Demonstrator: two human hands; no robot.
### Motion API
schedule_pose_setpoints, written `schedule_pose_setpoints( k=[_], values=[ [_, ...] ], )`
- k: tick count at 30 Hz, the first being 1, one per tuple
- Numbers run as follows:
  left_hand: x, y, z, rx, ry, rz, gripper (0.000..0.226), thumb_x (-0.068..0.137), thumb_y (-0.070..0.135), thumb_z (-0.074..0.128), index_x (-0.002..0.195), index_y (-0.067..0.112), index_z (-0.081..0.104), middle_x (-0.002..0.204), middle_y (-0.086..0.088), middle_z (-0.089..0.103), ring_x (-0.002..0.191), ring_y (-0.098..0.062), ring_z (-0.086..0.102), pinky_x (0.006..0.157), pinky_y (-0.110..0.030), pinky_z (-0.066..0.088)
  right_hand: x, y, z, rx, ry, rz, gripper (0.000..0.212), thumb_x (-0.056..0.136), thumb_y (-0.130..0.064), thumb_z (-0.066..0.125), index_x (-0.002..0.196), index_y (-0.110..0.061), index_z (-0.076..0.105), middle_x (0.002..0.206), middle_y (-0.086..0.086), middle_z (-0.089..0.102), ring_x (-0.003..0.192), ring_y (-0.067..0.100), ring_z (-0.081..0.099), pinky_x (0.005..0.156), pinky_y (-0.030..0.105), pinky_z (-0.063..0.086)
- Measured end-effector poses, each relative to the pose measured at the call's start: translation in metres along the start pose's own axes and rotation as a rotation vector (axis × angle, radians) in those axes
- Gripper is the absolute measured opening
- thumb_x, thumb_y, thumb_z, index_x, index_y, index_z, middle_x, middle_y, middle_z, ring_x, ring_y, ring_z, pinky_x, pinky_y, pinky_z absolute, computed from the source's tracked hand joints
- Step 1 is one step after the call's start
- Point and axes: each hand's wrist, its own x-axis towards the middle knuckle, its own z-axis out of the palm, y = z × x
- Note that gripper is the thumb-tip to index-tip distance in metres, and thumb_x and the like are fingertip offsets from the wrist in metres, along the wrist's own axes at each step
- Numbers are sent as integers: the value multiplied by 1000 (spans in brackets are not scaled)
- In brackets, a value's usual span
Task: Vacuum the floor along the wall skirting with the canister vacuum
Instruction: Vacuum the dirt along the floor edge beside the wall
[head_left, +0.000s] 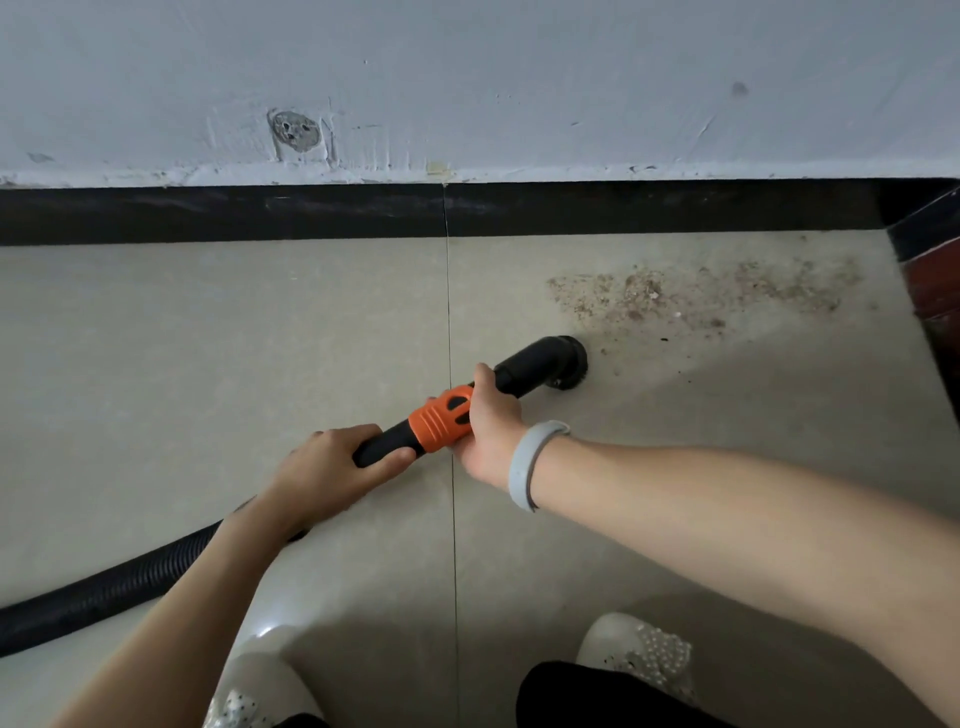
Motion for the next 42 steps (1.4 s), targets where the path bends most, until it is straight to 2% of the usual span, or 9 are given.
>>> schedule_pose_setpoints(
  k=[7, 11, 16, 21, 27, 30, 32, 37, 42],
  values=[
    [6, 21, 13, 65, -1, 57, 37, 85, 54, 56, 68, 22, 48, 55, 5, 50, 52, -14, 49, 55, -28, 36, 9, -6, -25, 59, 63, -18, 50, 91, -48, 49, 124, -11, 48, 113, 13, 62, 100, 31, 64, 87, 46, 54],
    [8, 29, 17, 133, 149, 36, 40, 86, 54, 55, 65, 21, 43, 53, 5, 45, 53, -13, 44, 51, -28, 30, 9, -22, -19, 4, 36, -58, 48, 92, -48, 48, 121, -9, 48, 103, 12, 63, 97, 29, 65, 90, 44, 53],
    [12, 30, 20, 111, 309, -47, 44, 83, 60, 50, 71, 17, 49, 58, 0, 53, 63, -25, 54, 55, -30, 32, 0, -48, 1, -88, -68, -96, 40, 97, -42, 44, 108, -4, 50, 81, 9, 64, 76, 23, 66, 87, 41, 55],
    [29, 44, 17, 20, 372, -106, 46, 84, 61, 50, 67, 18, 45, 57, 0, 52, 66, -30, 56, 55, -31, 34, -4, -74, 26, -285, -46, -174, 47, 94, -52, 40, 109, -8, 50, 110, 13, 65, 101, 30, 64, 94, 46, 51],
    [50, 69, 1, 43, 328, -86, 47, 85, 61, 48, 65, 19, 43, 59, 1, 49, 58, -20, 47, 52, -28, 29, 4, -101, 26, -255, 18, -216, 52, 93, -51, 43, 120, -7, 51, 106, 12, 65, 93, 27, 65, 92, 43, 50],
    [46, 71, 6, 40, 298, -77, 45, 85, 60, 49, 65, 20, 43, 59, 1, 50, 57, -19, 47, 52, -28, 30, 2, -97, 16, -241, 17, -208, 48, 95, -52, 41, 112, -8, 53, 103, 11, 65, 96, 28, 65, 93, 44, 51],
    [40, 68, 13, 51, 280, -73, 44, 85, 60, 49, 67, 20, 45, 60, 1, 51, 58, -20, 48, 52, -28, 31, -1, -89, 7, -212, 13, -199, 43, 96, -50, 40, 97, -9, 54, 89, 8, 66, 97, 28, 65, 95, 45, 50],
    [24, 59, 19, 89, 217, -23, 42, 86, 57, 52, 65, 21, 43, 57, 3, 49, 55, -15, 46, 50, -27, 30, -14, -66, -13, -72, 23, -158, 40, 98, -44, 42, 82, -8, 51, 69, 5, 60, 71, 22, 65, 89, 41, 54],
    [13, 55, 22, 136, 100, 50, 41, 86, 57, 52, 65, 24, 42, 55, 6, 45, 53, -11, 43, 51, -26, 29, -22, -44, -34, 11, 59, -120, 40, 98, -44, 43, 96, -5, 51, 69, 6, 63, 68, 21, 66, 88, 40, 55]
  ],
)
